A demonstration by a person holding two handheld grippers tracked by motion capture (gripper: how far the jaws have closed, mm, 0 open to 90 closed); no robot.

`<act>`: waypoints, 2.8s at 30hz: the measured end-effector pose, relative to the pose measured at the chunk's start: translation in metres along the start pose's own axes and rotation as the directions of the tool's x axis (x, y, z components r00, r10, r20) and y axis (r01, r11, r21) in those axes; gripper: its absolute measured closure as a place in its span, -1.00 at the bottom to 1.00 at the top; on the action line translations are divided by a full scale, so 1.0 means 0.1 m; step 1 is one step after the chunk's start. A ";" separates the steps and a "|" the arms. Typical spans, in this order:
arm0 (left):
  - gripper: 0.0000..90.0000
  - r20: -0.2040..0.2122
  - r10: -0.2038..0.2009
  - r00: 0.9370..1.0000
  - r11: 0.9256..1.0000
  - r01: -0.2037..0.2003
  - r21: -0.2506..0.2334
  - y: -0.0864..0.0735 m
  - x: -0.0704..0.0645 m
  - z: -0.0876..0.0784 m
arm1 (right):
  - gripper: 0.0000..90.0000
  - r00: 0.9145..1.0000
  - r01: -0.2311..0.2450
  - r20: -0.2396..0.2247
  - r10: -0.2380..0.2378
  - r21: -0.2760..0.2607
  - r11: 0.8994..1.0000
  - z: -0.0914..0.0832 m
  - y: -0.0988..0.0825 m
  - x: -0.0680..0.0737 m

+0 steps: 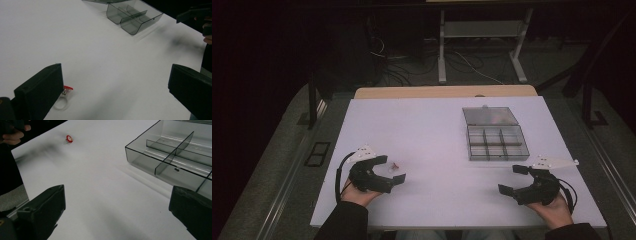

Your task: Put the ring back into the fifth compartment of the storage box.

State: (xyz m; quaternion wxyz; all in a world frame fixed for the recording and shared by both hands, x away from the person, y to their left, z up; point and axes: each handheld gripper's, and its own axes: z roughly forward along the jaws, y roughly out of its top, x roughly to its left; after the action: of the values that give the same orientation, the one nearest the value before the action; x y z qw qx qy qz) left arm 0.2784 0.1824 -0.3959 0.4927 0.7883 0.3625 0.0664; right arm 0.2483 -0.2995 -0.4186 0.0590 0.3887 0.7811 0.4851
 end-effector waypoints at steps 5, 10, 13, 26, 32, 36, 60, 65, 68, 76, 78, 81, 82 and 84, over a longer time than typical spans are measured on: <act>-1.00 -0.012 -0.008 1.000 1.000 0.009 0.023 0.02 0.06 0.02 | -1.00 1.000 -0.003 0.000 0.003 0.004 1.000 0.00 0.00 -0.01; -1.00 -0.029 -0.009 1.000 0.998 0.010 0.061 0.02 0.13 0.06 | -1.00 1.000 -0.004 0.003 0.004 0.006 1.000 0.00 -0.01 -0.01; -1.00 -0.036 -0.014 0.999 0.997 0.017 0.076 0.02 0.16 0.09 | -1.00 1.000 -0.005 0.003 0.005 0.006 1.000 0.00 -0.01 -0.01; -1.00 -0.057 -0.023 0.998 0.990 0.031 0.136 0.02 0.31 0.18 | -1.00 1.000 -0.002 0.003 0.002 0.007 1.000 0.00 -0.01 -0.02; -1.00 -0.070 -0.009 0.998 0.987 0.020 0.159 0.08 0.36 0.18 | -1.00 1.000 -0.001 0.002 0.001 0.009 1.000 0.00 -0.02 -0.02; -1.00 -0.077 0.002 0.997 0.983 0.012 0.183 0.11 0.40 0.18 | -1.00 1.000 0.001 0.003 -0.001 0.009 1.000 0.00 -0.02 -0.02; -1.00 -0.086 0.029 0.996 0.964 -0.005 0.266 0.11 0.58 0.37 | -1.00 1.000 0.011 0.003 -0.011 0.016 1.000 0.01 -0.02 -0.03; -1.00 -0.083 0.043 0.996 0.956 -0.017 0.292 0.10 0.58 0.42 | -1.00 1.000 0.011 0.003 -0.011 0.019 1.000 0.01 -0.03 -0.03; -1.00 -0.080 0.049 0.996 0.954 -0.023 0.300 0.09 0.58 0.43 | -1.00 1.000 0.012 0.003 -0.012 0.021 1.000 0.01 -0.03 -0.03; -0.98 -0.071 0.059 0.996 0.947 -0.033 0.321 0.08 0.59 0.45 | -1.00 1.000 0.016 0.003 -0.017 0.023 1.000 0.01 -0.03 -0.03; -0.93 -0.068 0.063 0.996 0.944 -0.038 0.327 0.08 0.58 0.45 | -1.00 1.000 0.015 0.003 -0.015 0.024 1.000 0.01 -0.03 -0.03; -0.86 -0.057 0.075 0.996 0.941 -0.052 0.333 0.08 0.58 0.46 | -1.00 1.000 0.015 0.003 -0.015 0.024 1.000 0.01 -0.03 -0.03; -0.84 -0.056 0.076 0.996 0.942 -0.053 0.331 0.08 0.58 0.46 | -1.00 1.000 0.015 0.003 -0.015 0.024 1.000 0.01 -0.03 -0.03; -0.77 -0.047 0.087 0.995 0.940 -0.066 0.336 0.08 0.57 0.46 | -1.00 1.000 0.016 0.003 -0.016 0.025 1.000 0.01 -0.03 -0.03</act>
State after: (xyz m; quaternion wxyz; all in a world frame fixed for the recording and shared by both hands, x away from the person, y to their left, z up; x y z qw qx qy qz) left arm 0.3454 0.1838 -0.4270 0.3377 0.8715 0.3525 0.0470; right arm 0.2496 -0.3014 -0.4227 0.0591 0.3839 0.7899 0.4745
